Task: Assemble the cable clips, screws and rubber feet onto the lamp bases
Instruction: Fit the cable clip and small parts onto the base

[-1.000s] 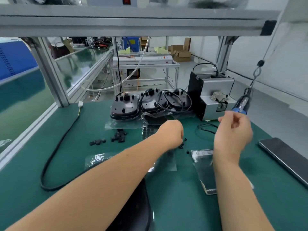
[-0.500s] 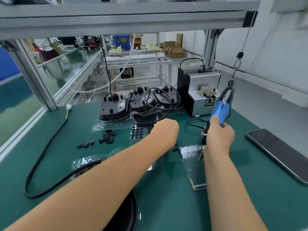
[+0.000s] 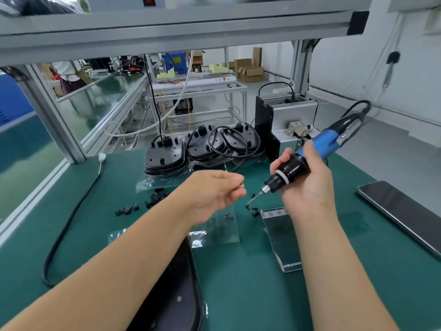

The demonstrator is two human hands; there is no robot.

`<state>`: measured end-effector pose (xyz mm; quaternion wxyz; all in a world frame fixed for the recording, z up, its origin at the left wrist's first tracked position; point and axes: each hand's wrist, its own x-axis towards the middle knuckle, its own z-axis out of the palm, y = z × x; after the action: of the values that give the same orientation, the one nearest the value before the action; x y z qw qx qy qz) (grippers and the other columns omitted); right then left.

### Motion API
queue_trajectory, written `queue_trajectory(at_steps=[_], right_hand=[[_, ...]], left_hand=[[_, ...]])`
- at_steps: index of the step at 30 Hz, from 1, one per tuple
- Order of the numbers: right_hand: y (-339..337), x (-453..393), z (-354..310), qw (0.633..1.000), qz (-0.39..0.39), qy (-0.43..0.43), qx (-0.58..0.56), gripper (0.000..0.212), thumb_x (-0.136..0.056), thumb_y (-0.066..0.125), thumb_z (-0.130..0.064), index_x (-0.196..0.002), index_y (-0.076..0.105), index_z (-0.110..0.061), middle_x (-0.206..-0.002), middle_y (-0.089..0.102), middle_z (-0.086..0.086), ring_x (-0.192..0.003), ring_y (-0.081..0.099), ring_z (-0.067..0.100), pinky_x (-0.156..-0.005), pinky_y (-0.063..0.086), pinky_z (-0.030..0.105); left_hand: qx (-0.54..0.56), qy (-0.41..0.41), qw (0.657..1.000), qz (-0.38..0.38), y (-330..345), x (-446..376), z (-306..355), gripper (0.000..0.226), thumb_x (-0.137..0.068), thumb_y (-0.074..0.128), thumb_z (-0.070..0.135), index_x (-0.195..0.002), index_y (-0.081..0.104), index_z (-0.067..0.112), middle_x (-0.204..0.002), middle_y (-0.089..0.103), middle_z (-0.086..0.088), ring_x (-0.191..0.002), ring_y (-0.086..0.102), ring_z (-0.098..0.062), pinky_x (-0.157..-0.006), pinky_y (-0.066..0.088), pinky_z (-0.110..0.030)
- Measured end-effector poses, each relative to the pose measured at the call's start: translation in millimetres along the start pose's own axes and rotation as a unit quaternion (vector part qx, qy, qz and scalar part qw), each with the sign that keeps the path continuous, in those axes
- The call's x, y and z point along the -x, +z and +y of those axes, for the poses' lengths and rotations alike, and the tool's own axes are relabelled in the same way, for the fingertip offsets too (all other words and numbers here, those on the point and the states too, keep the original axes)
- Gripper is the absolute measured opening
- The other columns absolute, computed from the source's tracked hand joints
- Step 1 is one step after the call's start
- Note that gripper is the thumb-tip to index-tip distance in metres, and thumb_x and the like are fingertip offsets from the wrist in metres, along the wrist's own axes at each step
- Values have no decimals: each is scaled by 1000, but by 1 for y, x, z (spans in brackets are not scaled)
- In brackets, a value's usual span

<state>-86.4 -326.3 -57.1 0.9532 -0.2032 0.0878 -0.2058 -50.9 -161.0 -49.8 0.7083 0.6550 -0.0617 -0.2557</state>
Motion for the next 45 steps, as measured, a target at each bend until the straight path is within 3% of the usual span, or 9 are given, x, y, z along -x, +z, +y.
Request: queue_trajectory(at_steps=[8,21,31,34,36,37,39,41,45], right_hand=[[10,11,11,995,-72,-61,-37,14,-98,54,-25,-95,51,-12,-74,57,2,-60,55,11,-62,48,28],[7,11,17,995,-64,-77,-16,23,-95,59,-27,-107,47,-13,-74,60,1,-62,58,11,-64,51,30],[12,16,21,994,-46,-92,-22,24,-92,65,-26,-105,53,-11,-72,63,5,-64,65,14,-77,58,44],[16,20,22,995,-46,-80,-31,28,-90,66,-27,-109,51,-12,-70,64,4,-62,64,14,-74,58,41],[17,23,22,996,-47,-67,-36,29,-89,67,-28,-108,50,-13,-68,64,2,-59,62,12,-72,58,38],[19,24,22,996,-51,-63,-32,30,-89,67,-28,-109,50,-13,-68,63,2,-58,61,12,-70,58,36],[22,26,23,996,-64,-59,-16,34,-87,67,-29,-111,48,-13,-70,61,2,-57,59,12,-64,55,32],[28,29,27,995,-83,-51,4,35,-86,66,-31,-110,47,-14,-72,59,2,-57,57,12,-59,52,28],[47,34,52,989,-129,-15,76,38,-90,58,-44,-114,49,-17,-74,57,2,-60,54,13,-58,50,28]], left_hand=[[183,-61,981,-15,-10,28,-12,21,-78,64,1,-98,66,-6,-79,71,-13,-66,69,-14,-54,55,-16],[203,-24,979,14,-4,35,-17,24,-71,64,-8,-94,66,-9,-85,73,-22,-76,74,-25,-57,56,-18],[-52,140,984,102,1,41,-21,9,-84,68,-6,-89,70,1,-80,75,-12,-77,74,-25,-67,58,-21],[-178,149,971,59,-3,51,-12,30,-86,71,8,-114,66,15,-85,77,0,-77,74,-17,-72,59,-23],[-304,149,940,51,-20,61,0,63,-82,72,32,-135,39,41,-88,75,12,-71,72,-7,-69,57,-20],[-364,169,912,90,-33,68,7,60,-81,68,42,-133,36,48,-86,74,16,-66,70,-3,-63,54,-16],[-423,217,858,193,-68,85,24,17,-85,58,47,-102,64,48,-81,73,15,-65,66,-3,-59,48,-17],[-423,166,867,202,-103,103,29,20,-90,58,42,-82,75,35,-82,74,12,-71,66,-2,-66,45,-21],[-453,-7,890,50,-136,120,8,20,-82,66,47,-83,76,30,-87,74,10,-78,65,1,-79,46,-19]])
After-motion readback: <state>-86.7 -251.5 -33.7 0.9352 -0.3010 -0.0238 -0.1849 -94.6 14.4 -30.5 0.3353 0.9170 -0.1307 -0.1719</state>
